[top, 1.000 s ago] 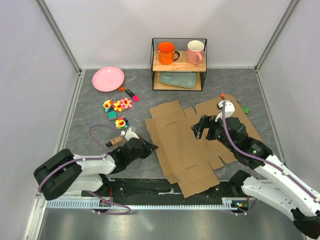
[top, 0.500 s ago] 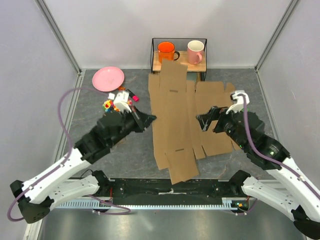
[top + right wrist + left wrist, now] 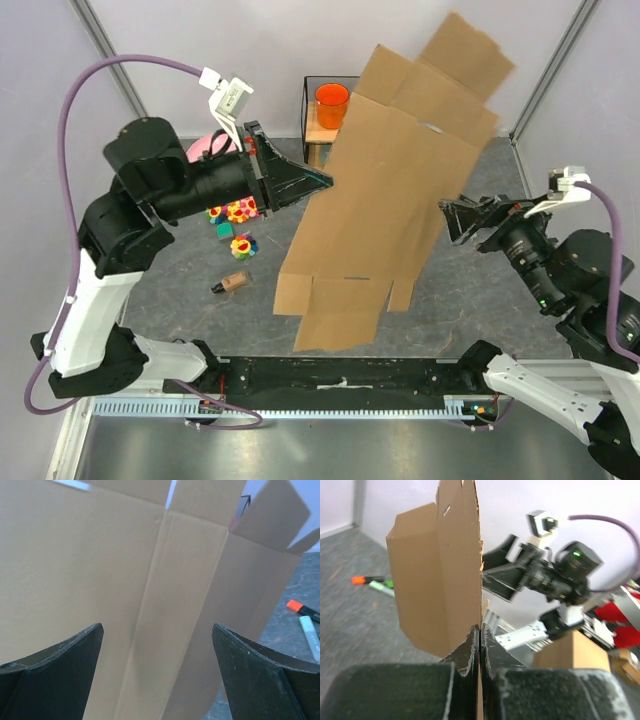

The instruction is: Fold the paper box

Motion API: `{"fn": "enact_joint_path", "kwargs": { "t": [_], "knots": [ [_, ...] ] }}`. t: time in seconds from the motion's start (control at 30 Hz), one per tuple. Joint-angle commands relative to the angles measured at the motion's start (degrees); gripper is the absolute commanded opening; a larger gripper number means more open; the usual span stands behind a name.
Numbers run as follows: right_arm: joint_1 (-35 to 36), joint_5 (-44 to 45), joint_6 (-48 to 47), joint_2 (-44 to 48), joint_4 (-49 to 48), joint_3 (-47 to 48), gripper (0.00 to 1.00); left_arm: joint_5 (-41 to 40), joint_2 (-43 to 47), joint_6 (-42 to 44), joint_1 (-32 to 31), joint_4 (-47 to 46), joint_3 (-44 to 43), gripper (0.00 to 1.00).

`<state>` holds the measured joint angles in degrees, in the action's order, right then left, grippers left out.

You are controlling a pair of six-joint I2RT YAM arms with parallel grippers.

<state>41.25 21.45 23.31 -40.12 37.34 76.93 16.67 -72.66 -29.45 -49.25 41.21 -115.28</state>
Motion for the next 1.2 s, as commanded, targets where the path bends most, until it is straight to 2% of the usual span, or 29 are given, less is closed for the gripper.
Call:
{"fn": "enact_joint_path", "kwargs": {
  "t": [0.0,0.07,0.17,0.33,0.5,0.67,0.87,0.97,1.07,1.1,1.17],
  "knots": [
    [-0.03,3.68,-3.00,0.39,3.61,6.46,0.98,16.55,-2.22,2.91,-0.14,3.34,-9.68,0.02],
    [-0.03,3.60,-3.71,0.92,4.67,8.49,0.98,18.05,-2.31,4.04,-0.14,5.97,-12.76,0.02],
    [-0.12,1.67,-5.47,3.20,3.53,10.96,0.98,18.05,-0.47,4.23,-0.14,7.56,-12.60,0.02],
    [-0.03,-1.93,-7.05,7.59,-0.51,11.23,0.98,10.51,-0.81,6.33,-0.14,14.23,-9.70,0.02],
    [-0.03,-2.82,-7.05,9.26,-0.61,10.62,0.98,8.99,-7.82,11.17,1.09,18.38,-1.90,0.02],
    [-0.03,-1.85,-6.09,11.02,0.01,6.67,0.98,13.82,-15.91,16.16,8.46,17.59,3.66,0.02],
    [-0.03,-3.69,-3.98,13.05,-0.69,0.35,0.98,16.30,-29.54,23.20,17.08,18.03,-2.92,0.02],
    [-0.03,-4.75,-3.27,13.31,-2.10,-3.34,0.98,13.40,-37.09,24.35,18.67,17.76,-6.52,0.02],
    [0.05,-5.98,-3.18,12.61,-2.80,-5.73,0.98,7.61,-42.88,25.41,18.76,17.85,-7.76,0.02],
    [-0.03,-6.24,-3.18,12.26,-2.80,-6.17,0.98,3.15,-43.87,25.41,18.76,17.85,-7.59,0.02],
    [-0.03,-6.95,-2.92,11.82,-3.15,-7.40,0.98,-2.05,-46.06,24.45,19.02,17.59,-7.15,0.08]
  ]
}}
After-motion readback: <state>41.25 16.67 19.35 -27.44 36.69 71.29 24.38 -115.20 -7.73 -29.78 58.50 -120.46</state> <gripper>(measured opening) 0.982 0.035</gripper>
